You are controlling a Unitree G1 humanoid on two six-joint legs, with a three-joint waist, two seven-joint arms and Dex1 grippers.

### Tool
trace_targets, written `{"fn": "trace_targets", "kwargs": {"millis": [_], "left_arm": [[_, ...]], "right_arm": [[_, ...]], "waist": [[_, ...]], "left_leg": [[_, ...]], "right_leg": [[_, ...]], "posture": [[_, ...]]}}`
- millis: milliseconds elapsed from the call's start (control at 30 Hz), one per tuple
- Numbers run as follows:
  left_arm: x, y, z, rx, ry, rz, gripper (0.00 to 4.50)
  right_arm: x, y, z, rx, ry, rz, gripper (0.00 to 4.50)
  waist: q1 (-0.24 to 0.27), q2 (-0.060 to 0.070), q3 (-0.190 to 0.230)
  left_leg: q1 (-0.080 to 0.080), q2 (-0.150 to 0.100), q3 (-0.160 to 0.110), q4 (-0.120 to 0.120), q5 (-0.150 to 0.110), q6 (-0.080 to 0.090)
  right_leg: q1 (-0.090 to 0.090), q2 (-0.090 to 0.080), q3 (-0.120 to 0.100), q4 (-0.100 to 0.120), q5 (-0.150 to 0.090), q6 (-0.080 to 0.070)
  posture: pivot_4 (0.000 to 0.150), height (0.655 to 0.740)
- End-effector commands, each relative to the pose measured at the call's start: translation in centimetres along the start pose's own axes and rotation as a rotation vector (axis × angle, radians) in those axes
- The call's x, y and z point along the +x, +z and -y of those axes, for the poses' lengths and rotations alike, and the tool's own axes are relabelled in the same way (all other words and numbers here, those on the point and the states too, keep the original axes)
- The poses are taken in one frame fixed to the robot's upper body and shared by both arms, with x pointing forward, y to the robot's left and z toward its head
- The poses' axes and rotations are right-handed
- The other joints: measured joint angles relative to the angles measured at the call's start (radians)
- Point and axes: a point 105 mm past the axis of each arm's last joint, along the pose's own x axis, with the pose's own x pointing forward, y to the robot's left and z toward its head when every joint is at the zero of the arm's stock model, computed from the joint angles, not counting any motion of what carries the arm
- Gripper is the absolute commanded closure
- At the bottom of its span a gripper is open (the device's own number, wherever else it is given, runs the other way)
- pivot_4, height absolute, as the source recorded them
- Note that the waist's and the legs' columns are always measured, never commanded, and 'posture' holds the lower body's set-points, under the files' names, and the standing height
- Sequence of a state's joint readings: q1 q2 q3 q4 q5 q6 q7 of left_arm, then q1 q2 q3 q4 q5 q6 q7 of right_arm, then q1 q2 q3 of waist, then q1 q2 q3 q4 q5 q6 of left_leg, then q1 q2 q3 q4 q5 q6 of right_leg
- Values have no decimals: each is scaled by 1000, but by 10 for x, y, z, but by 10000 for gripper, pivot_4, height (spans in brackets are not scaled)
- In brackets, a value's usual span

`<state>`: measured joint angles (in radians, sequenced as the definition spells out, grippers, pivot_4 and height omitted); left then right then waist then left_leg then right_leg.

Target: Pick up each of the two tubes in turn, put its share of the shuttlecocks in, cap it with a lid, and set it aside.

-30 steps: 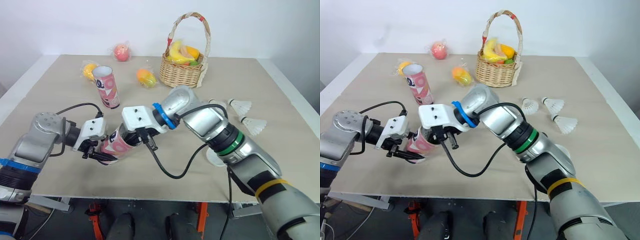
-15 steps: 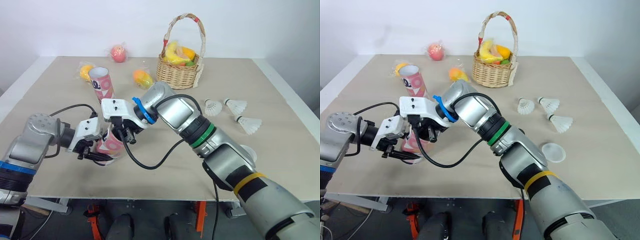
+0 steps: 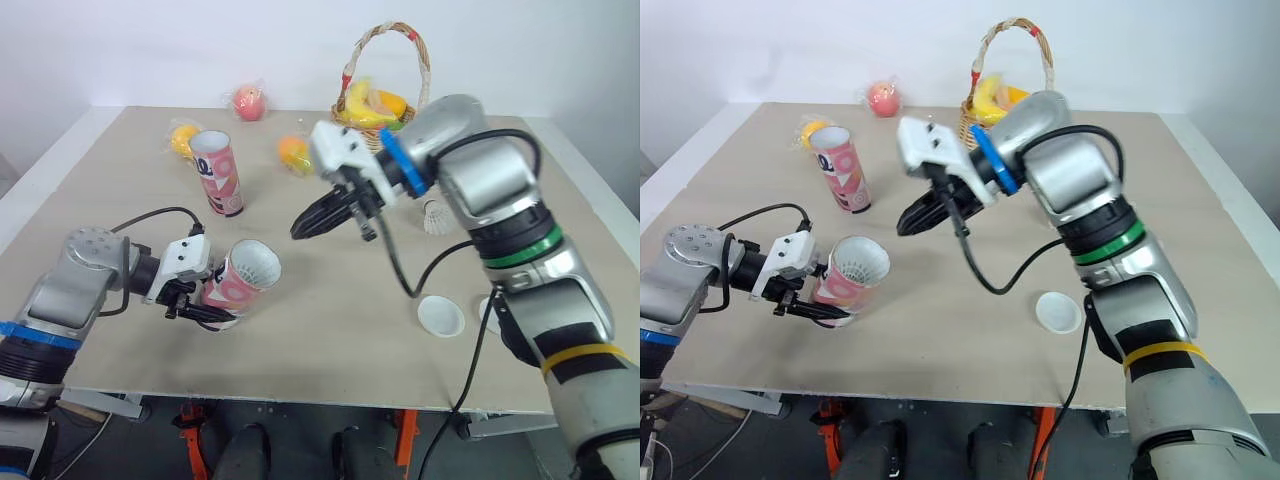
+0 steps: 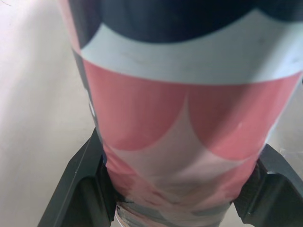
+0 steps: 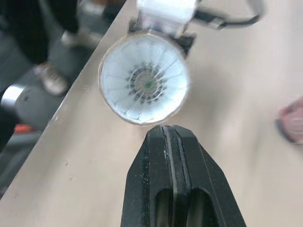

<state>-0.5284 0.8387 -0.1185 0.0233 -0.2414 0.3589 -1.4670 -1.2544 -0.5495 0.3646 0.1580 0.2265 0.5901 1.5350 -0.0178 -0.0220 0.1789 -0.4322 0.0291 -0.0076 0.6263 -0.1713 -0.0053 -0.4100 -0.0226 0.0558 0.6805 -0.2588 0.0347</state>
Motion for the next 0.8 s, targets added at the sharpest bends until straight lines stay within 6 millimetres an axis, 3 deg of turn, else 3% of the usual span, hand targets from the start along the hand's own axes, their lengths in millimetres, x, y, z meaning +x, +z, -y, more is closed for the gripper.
{"fn": "trace_targets", "kwargs": {"millis": [33, 167, 233, 333, 433, 500, 733, 800], "left_arm": [[-7, 34, 2, 50, 10, 149, 18165], [-13, 51, 5, 65, 13, 214, 18165], [-16, 59, 5, 74, 15, 249, 18165], [-10, 72, 4, 81, 14, 346, 18165], [4, 73, 4, 85, 10, 386, 18165], [23, 71, 7, 70, -7, 441, 18165], [78, 50, 4, 72, 31, 481, 18165], [89, 42, 4, 81, 41, 469, 18165]], "right_arm": [[-38, -10, -2, 56, -146, 57, 43962], [-59, -58, -23, 154, -203, -52, 30702], [-68, -87, -36, 214, -221, -147, 19578], [-90, -123, -55, 299, -224, -283, 7350], [-101, -137, -58, 337, -252, -329, 7350], [-105, -152, -57, 371, -273, -390, 7350], [-93, -188, -64, 440, -240, -483, 7350], [-92, -196, -64, 452, -247, -503, 7350]], "waist": [[0, -4, 2], [-2, -5, 3], [-3, -5, 3], [-5, -2, 4], [-13, -1, 5], [-19, -1, 5], [-24, -1, 5], [-24, -1, 5]], "left_leg": [[-3, 1, -1, 1, 0, 0], [-11, 0, -1, 3, 0, 0], [-11, 0, 0, 2, -2, 2], [-11, 0, 2, 1, -2, 3], [-11, 1, 3, 2, -2, 3], [-10, 2, 4, 2, -2, 3], [-7, 2, 4, 7, -2, 3], [-7, 2, 4, 8, -2, 3]], "right_leg": [[-1, 0, -2, 0, 0, 0], [-8, 0, -2, 0, 1, 0], [-8, 0, -1, 0, 0, 0], [-10, 1, 1, 0, 0, 0], [-10, 1, 2, 0, 0, 1], [-10, 2, 3, 0, 0, 2], [-6, 4, 6, 1, 0, 8], [-6, 4, 6, 1, 4, 4]], "posture": [[1500, 7400], [1500, 7400], [1500, 7400], [1500, 7400], [1500, 7400], [1500, 7400], [1500, 7400], [1500, 7400]]}}
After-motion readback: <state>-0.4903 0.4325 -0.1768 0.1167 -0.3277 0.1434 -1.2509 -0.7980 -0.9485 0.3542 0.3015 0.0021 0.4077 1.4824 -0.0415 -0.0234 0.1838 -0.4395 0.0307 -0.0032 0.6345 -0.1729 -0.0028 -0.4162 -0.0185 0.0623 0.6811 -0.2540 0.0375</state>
